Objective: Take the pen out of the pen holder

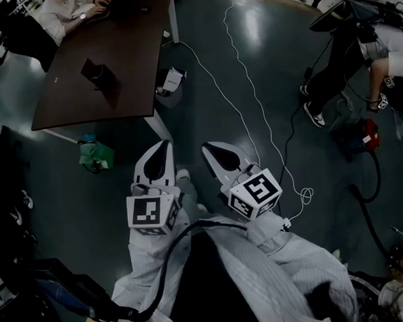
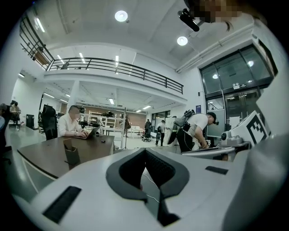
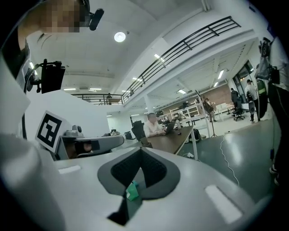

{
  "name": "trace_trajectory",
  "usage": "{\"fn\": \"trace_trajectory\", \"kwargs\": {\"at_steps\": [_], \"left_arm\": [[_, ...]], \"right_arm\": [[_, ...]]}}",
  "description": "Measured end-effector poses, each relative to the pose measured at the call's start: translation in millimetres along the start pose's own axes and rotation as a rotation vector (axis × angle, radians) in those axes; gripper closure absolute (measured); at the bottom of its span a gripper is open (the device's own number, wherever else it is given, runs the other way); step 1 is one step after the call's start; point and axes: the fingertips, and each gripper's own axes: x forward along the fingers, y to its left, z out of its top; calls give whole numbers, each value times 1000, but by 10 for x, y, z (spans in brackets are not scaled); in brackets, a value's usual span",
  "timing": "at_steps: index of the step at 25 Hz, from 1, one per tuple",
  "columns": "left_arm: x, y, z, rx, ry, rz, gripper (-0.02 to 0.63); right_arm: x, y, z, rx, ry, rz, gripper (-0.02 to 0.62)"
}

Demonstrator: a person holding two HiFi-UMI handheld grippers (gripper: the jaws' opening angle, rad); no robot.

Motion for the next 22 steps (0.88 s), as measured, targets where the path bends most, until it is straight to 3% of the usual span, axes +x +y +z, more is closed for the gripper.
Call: {"fn": "trace_trajectory", "kwargs": {"at_steps": [6,14,22], "left_arm": [[847,84,73,12,13,-94,601],[2181,479,475,40,-9,-195,601],[3148,942,656,58,1,-164,601]], "right_arm": [[375,-644,125,21,-10,-72,592],[1327,-1524,630,-5,-29,-117,592],[2108,-2336,898,12,-33,-100,592]]}}
